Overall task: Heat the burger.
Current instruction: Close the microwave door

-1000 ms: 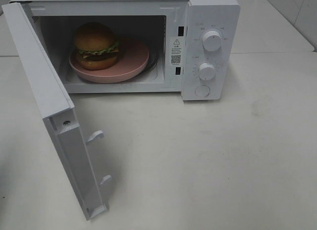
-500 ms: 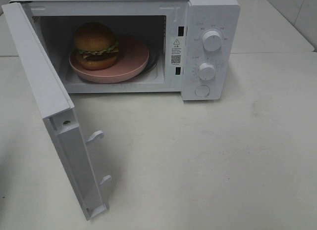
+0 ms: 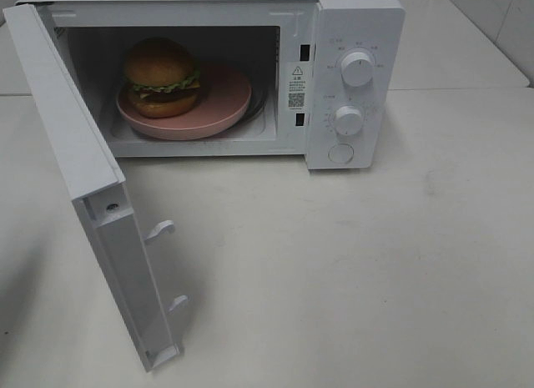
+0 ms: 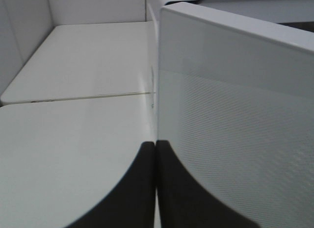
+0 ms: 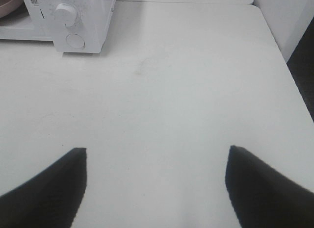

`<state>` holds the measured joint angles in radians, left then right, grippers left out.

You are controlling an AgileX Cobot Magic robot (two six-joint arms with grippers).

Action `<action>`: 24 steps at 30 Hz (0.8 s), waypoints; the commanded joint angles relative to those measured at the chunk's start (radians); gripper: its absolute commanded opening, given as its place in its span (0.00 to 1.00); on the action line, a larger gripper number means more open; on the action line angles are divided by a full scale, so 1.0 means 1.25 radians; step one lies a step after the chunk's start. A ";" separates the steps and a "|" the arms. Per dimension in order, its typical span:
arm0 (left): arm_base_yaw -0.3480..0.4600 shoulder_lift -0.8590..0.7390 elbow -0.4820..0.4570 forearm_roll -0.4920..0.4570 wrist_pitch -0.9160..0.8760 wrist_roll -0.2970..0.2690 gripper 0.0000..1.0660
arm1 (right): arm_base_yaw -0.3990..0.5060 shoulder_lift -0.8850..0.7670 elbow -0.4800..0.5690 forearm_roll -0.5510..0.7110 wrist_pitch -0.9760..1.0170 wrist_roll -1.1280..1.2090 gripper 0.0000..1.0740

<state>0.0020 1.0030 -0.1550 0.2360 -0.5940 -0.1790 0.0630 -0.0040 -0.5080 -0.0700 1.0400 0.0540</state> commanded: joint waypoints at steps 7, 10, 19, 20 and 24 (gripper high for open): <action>-0.002 0.113 -0.004 0.202 -0.209 -0.083 0.00 | -0.003 -0.022 0.001 -0.003 -0.006 -0.002 0.71; -0.002 0.147 -0.006 0.206 -0.250 -0.098 0.00 | -0.003 -0.022 0.001 -0.003 -0.006 -0.002 0.71; -0.098 0.228 -0.041 0.190 -0.262 -0.082 0.00 | -0.003 -0.022 0.001 -0.003 -0.006 -0.002 0.71; -0.127 0.245 -0.041 0.147 -0.266 -0.062 0.00 | -0.003 -0.022 0.001 -0.003 -0.006 -0.002 0.71; -0.173 0.264 -0.041 0.098 -0.287 -0.026 0.00 | -0.003 -0.022 0.001 -0.003 -0.006 -0.002 0.71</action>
<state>-0.2070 1.3340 -0.1980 0.3780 -0.9250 -0.2230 0.0630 -0.0040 -0.5080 -0.0700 1.0400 0.0540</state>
